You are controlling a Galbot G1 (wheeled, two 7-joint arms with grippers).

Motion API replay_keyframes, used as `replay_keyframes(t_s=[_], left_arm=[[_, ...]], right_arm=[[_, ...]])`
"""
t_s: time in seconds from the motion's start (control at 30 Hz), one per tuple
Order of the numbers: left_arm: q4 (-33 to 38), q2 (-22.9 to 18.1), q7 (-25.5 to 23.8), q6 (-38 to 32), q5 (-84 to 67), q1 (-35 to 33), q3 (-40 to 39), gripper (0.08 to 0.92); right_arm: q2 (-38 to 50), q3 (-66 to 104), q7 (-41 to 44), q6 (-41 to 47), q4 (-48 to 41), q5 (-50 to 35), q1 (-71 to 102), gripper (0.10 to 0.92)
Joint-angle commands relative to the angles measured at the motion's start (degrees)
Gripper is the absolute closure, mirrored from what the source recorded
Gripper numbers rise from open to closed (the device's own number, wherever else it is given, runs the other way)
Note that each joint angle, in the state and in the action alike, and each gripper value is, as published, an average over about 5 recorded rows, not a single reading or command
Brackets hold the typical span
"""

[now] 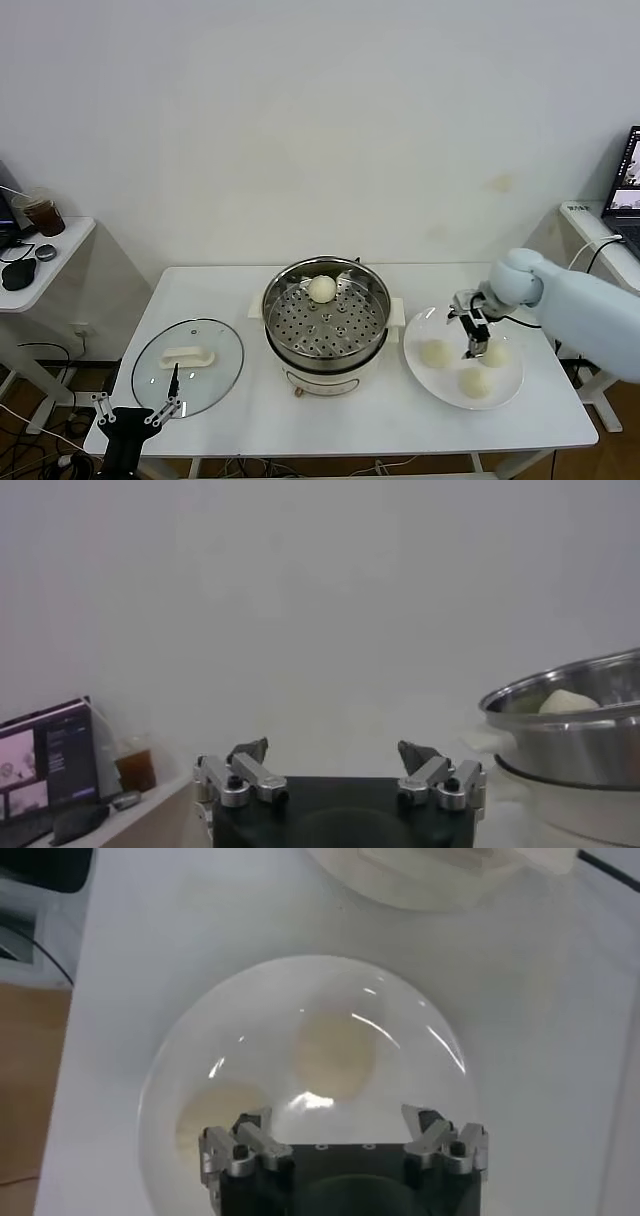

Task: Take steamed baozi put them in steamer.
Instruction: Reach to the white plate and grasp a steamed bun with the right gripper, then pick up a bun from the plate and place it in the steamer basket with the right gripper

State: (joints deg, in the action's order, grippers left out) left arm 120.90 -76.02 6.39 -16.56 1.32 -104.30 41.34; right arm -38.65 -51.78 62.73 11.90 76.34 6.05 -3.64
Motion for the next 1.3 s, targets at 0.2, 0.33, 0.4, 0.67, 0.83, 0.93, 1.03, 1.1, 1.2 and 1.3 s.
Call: replay_keyframes(t_s=[0.2, 0.33, 0.4, 0.67, 0.83, 0.93, 1.03, 1.1, 1.2, 1.3], left_arm=[[-0.36, -0.09, 0.01, -0.02, -0.02, 0.10, 0.28, 0.177], [-0.42, -0.14, 0.01, -0.05, -0.05, 0.13, 0.30, 0.177], [-0.46, -0.18, 0.01, -0.07, -0.04, 0.15, 0.27, 0.177], [-0.47, -0.20, 0.03, -0.08, -0.04, 0.17, 0.32, 0.177], [-0.33, -0.27, 0.01, -0.08, -0.03, 0.04, 0.36, 0.177], [-0.11, -0.30, 0.02, -0.06, -0.02, -0.04, 0.37, 0.177], [0.10, -0.25, 0.02, -0.03, -0.02, -0.12, 0.37, 0.177], [0.17, -0.20, 0.01, -0.01, -0.02, -0.08, 0.30, 0.177], [0.20, -0.06, -0.01, 0.02, -0.04, 0.15, 0.07, 0.177], [0.14, 0.29, -0.06, 0.10, -0.15, 0.64, -0.28, 0.177]], right_arm=[[-7.14, 3.84, -1.44, -0.14, -6.23, 4.44, 6.00, 0.203], [-7.49, 4.23, -1.45, 0.03, -7.09, 6.05, 6.31, 0.203], [-7.49, 4.30, -1.33, 0.10, -7.31, 6.35, 6.45, 0.203], [-7.88, 5.25, -0.67, 0.21, -7.93, 7.07, 7.53, 0.288], [-8.02, 5.56, -0.27, -0.02, -7.95, 7.09, 7.36, 0.419], [-7.55, 5.51, 0.53, -0.32, -7.49, 6.85, 6.77, 0.463], [-6.33, 5.09, 1.59, -0.78, -6.38, 6.01, 4.94, 0.506], [-4.99, 4.38, 2.05, -0.88, -5.26, 4.70, 2.51, 0.537], [-2.19, 2.72, 2.87, -0.73, -3.01, 1.71, -2.75, 0.553], [0.48, -0.29, 3.48, -0.05, -0.64, -2.69, -10.19, 0.549]])
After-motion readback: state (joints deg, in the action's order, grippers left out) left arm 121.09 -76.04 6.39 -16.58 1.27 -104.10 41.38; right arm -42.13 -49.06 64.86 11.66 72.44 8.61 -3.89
